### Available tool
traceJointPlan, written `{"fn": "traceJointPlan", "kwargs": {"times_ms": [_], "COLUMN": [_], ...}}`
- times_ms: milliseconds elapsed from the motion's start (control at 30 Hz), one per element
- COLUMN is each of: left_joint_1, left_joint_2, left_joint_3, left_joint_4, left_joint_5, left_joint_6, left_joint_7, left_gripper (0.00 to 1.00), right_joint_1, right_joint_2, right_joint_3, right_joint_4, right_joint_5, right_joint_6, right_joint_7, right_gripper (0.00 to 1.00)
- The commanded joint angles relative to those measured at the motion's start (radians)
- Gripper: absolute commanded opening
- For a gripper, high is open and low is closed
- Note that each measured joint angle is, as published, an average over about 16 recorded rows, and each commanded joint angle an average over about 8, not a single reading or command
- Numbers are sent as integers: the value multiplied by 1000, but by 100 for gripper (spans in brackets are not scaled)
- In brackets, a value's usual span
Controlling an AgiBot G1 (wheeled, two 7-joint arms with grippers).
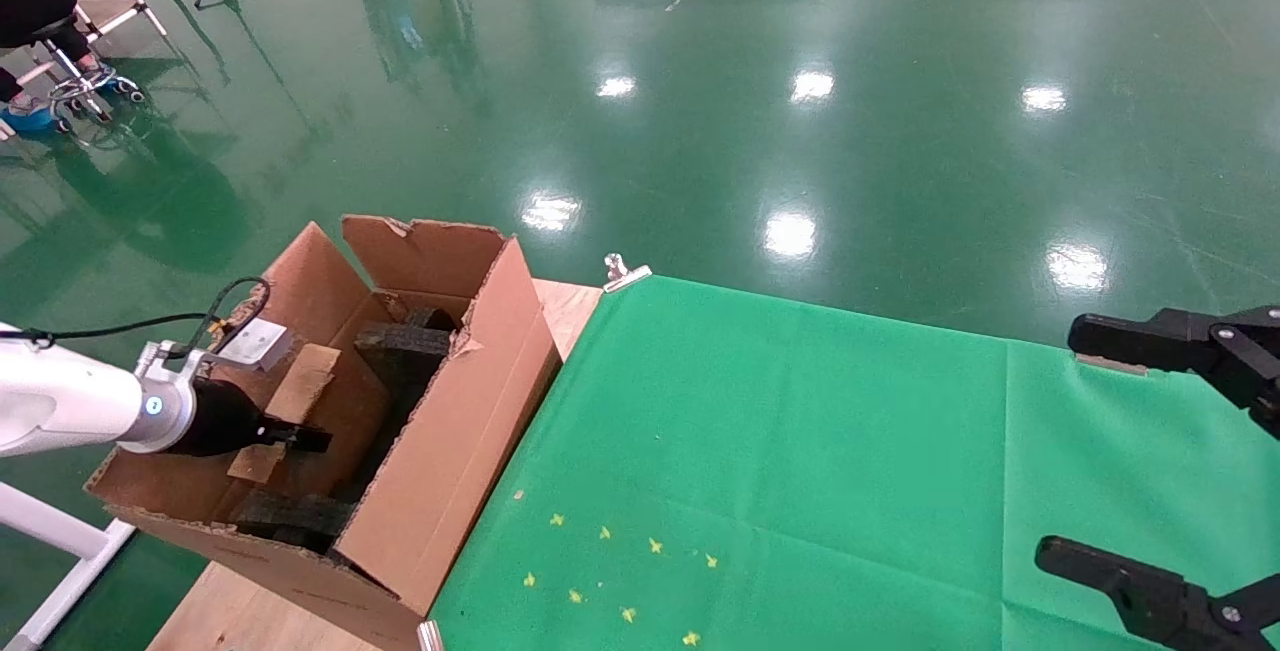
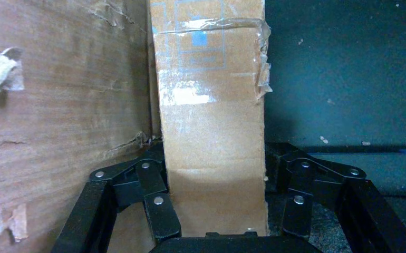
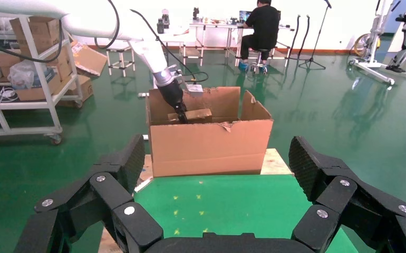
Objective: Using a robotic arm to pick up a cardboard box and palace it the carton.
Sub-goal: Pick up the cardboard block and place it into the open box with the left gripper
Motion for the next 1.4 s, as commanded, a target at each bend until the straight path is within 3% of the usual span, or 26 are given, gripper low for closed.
{"fn": "traceJointPlan", "kwargs": {"times_ms": [33,1033,1400], "left_joint_1": [-1,-130,-267], "left_joint_2": [-1,-32,-122], "left_joint_3": [0,15,-44], "left_joint_4": [0,-45,-170], "left_joint_5": [0,20,-69], "left_joint_6": [3,77,246], "left_joint_7": [1,-6,-60], "left_gripper": [100,100,100], "right_joint_1": [0,0,0], "right_joint_2": [0,0,0], "right_joint_3": [0,0,0], "right_joint_4": [0,0,0], "right_joint_5": [0,0,0], "right_joint_6": [0,0,0], "right_joint_7": [0,0,0], "right_gripper": [100,100,100]}}
